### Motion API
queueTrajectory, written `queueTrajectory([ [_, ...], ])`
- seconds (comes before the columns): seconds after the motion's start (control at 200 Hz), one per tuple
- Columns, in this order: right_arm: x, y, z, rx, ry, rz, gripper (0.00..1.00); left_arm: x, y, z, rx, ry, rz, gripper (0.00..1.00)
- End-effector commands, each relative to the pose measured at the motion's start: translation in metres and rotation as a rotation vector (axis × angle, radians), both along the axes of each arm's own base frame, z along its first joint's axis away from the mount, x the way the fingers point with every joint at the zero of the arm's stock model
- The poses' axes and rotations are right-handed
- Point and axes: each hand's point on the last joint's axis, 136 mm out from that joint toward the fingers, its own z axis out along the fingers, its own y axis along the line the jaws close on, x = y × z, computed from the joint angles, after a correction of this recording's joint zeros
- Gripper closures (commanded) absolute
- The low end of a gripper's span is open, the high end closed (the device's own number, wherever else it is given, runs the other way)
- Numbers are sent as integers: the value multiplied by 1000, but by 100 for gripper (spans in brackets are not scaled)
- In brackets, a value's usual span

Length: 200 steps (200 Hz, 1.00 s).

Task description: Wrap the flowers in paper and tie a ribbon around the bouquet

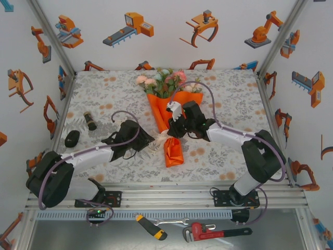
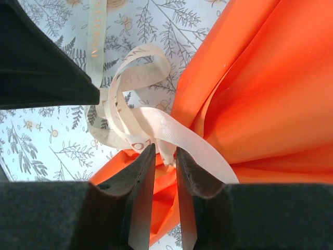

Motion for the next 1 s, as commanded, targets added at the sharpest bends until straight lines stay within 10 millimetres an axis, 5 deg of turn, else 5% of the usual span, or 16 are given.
queueTrajectory([
  [0.0,14,8,10,24,-24,-24,75,-4,12,-7,131,7,-47,57],
  [0.23,10,15,5,28,12,21,70,-7,3,-28,143,72,-111,59],
  [0.531,6,18,-14,-13,72,57,65,-1,-14,-28,82,58,-145,57],
  [0.806,10,17,-7,-16,56,40,86,2,-18,-30,73,66,-138,62],
  [0.996,8,17,4,10,47,39,90,4,-16,-25,79,54,-132,63],
])
